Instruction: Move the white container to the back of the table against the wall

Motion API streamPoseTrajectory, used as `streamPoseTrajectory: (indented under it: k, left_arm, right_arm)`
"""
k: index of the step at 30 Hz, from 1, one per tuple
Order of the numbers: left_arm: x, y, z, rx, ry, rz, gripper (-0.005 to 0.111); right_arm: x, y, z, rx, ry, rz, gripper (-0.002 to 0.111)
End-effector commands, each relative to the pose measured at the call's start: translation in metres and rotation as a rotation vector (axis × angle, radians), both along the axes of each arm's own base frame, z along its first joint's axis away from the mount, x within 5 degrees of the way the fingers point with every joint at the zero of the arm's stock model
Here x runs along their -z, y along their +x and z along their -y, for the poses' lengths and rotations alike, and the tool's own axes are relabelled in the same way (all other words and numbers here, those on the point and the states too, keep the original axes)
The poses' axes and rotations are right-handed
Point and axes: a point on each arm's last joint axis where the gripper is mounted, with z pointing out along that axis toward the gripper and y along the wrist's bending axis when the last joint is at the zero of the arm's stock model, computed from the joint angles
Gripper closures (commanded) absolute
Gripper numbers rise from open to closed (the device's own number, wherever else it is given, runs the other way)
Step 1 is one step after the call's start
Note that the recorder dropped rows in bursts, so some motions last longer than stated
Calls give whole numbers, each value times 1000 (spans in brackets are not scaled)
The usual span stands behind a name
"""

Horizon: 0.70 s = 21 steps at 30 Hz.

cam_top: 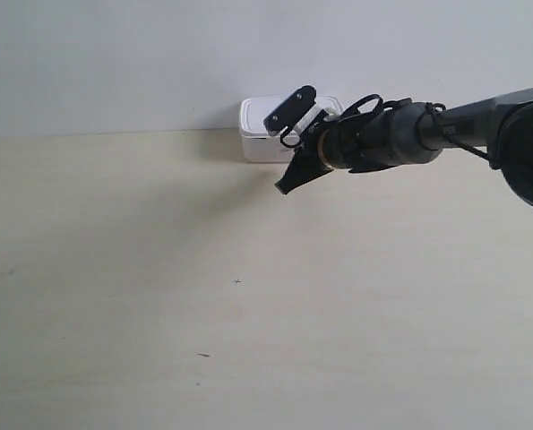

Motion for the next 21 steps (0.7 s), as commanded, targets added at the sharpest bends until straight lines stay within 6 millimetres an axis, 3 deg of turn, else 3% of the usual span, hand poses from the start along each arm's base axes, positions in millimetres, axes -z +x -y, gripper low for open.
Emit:
streamPoseTrajectory:
  k: [1, 8, 11, 16, 21]
  left_arm:
    - [0, 0, -1, -10, -5, 2, 107]
    - [0, 2, -3, -43, -2, 4, 107]
    - [0, 3, -4, -55, 1, 5, 107]
    - [-1, 5, -7, -88, 42, 38, 107]
    - [-1, 7, -11, -144, 43, 38, 107]
  right_arm:
    - [-15, -20, 5, -34, 26, -37, 108]
    - [-53, -62, 18, 3, 111, -83, 108]
    - [-77, -81, 26, 59, 191, -89, 108]
    - [-127, -124, 41, 106, 318, -63, 108]
    - [-161, -174, 60, 145, 413, -35, 108]
